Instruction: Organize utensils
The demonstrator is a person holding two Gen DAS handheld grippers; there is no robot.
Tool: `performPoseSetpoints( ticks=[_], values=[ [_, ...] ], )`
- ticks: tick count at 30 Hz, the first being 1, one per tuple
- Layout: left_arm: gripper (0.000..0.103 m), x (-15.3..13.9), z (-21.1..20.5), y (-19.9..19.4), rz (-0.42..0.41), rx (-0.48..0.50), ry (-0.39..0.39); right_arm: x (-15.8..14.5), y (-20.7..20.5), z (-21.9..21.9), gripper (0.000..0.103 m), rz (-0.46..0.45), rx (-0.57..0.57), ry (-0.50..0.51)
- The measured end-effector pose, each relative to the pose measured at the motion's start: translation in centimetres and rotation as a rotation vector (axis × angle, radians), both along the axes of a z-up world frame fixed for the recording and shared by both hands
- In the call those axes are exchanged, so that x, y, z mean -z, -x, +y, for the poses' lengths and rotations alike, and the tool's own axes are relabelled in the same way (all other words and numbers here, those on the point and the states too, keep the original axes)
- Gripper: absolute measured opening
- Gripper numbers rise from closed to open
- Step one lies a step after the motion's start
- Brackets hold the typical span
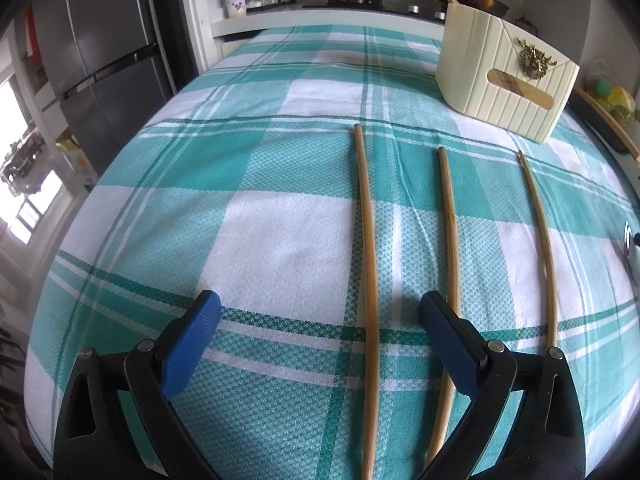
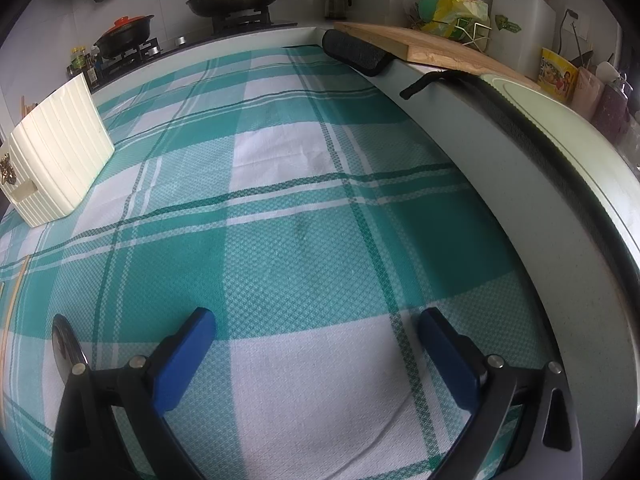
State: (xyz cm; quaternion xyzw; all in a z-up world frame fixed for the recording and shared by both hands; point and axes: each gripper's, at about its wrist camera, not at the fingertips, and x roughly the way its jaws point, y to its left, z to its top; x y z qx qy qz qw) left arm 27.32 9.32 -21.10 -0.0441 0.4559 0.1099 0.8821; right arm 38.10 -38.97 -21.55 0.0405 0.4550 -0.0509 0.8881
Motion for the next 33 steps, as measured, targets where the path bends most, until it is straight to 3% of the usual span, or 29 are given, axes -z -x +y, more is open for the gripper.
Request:
performPoseSetpoints(
  ticks=[33],
  values=[
    [0.101, 0.1, 0.11, -0.01, -0.001, -0.002, 0.003, -0.07, 0.12, -0.31, 0.103, 0.001, -0.001, -0.001]
  ],
)
